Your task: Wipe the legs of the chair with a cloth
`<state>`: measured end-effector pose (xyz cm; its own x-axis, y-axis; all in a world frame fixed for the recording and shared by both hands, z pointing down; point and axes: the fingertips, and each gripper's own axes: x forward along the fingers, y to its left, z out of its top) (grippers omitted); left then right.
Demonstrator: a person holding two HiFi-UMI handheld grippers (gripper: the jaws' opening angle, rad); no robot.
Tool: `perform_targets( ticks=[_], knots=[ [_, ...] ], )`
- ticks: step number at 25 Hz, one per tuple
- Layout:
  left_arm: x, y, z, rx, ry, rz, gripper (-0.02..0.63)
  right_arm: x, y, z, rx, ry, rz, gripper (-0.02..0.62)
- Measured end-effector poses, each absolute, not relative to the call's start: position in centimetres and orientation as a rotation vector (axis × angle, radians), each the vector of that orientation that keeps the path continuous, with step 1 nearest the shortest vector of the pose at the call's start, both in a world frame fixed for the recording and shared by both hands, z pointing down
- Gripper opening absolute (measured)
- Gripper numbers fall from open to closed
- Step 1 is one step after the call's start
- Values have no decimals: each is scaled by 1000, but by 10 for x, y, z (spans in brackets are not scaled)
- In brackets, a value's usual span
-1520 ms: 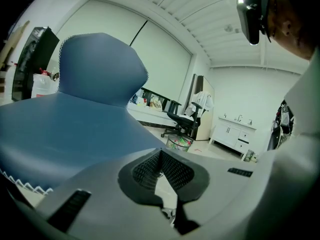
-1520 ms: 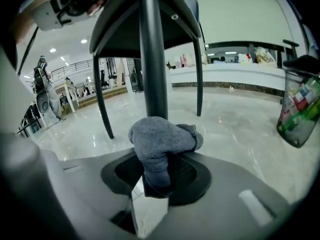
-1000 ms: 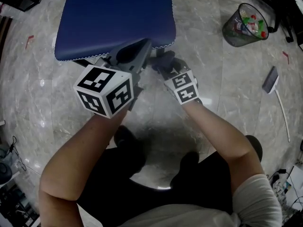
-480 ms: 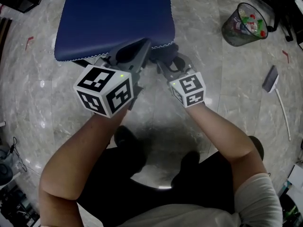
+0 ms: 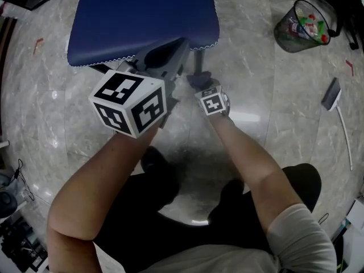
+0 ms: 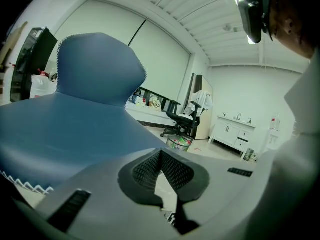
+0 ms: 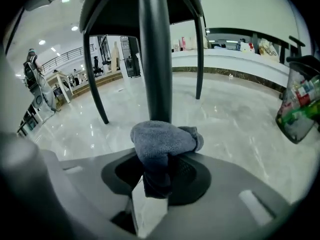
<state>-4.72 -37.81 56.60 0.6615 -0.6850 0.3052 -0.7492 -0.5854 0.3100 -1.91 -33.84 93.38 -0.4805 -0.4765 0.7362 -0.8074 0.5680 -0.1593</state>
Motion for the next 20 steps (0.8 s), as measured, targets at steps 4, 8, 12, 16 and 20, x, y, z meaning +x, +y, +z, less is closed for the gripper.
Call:
perform_targets(
  ticks=[4, 8, 12, 16, 20],
  knots=[
    [-48, -378, 566, 2473, -1117, 215, 5, -20, -348, 882, 1017, -2231, 536, 123],
    [-49, -379, 567, 2476, -1116, 218, 5, -19, -362, 789, 1005, -2368, 381, 124],
    [-49, -383, 566, 2470, -1128, 217, 5, -17, -379, 700, 1068, -2493, 342, 126],
    [-48, -386, 566, 2473, -1139, 218, 5, -15, -388, 646, 1134, -2587, 334, 126],
    [-48, -387, 566, 2472, -1144, 223, 5, -15, -381, 644, 1093, -2588, 302, 123]
  ],
)
